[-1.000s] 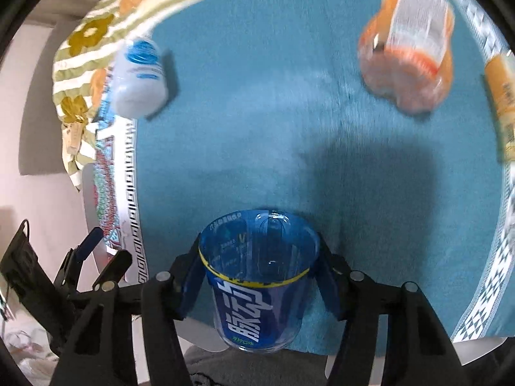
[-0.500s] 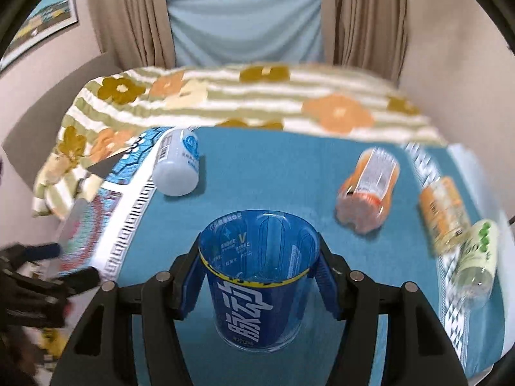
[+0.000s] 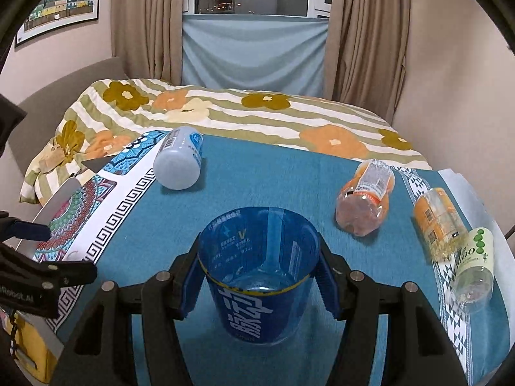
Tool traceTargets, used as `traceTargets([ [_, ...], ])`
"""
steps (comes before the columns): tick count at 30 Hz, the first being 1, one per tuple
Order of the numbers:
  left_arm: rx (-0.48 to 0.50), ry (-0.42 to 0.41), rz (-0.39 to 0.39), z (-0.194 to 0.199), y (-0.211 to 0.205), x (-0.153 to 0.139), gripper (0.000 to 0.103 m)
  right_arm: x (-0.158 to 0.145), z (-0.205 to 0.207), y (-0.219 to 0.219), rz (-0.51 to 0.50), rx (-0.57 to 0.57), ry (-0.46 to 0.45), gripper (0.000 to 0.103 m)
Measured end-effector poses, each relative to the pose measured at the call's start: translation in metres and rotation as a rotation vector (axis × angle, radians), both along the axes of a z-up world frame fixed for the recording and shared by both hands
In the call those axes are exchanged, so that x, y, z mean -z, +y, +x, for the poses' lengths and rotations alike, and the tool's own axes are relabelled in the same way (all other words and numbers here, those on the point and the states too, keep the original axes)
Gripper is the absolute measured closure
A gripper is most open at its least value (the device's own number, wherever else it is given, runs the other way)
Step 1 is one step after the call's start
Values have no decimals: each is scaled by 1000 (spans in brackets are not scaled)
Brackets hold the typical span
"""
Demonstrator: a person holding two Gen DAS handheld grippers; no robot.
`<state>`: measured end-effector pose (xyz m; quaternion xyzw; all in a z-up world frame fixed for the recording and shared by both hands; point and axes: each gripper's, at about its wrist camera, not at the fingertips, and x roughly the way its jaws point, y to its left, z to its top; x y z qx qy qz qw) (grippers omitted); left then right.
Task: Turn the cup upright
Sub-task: 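Rotate the blue cup rim-up with the right gripper and lower it onto the cloth, then open the right gripper and pull it back from the cup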
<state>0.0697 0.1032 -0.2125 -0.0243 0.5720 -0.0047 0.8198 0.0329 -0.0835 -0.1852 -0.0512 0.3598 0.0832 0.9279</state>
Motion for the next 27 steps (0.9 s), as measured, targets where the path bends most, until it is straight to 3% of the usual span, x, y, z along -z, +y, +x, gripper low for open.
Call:
traceTargets([
  [14, -8, 6, 0, -8, -4, 3, 0, 6, -11, -5, 39, -4, 8, 44],
  [16, -8, 4, 2, -9, -5, 2, 0, 8, -11, -7, 40, 8, 23, 35],
  [18, -10, 0, 4, -10, -6, 0, 0, 10, -11, -11, 71, 14, 39, 16],
  [20, -14, -4, 4, -13, -6, -1, 0, 9, -11, -14, 98, 17, 45, 9],
  [27, -22, -19, 17, -23, -11, -15, 0, -2, -15, -25, 117, 17, 55, 8],
])
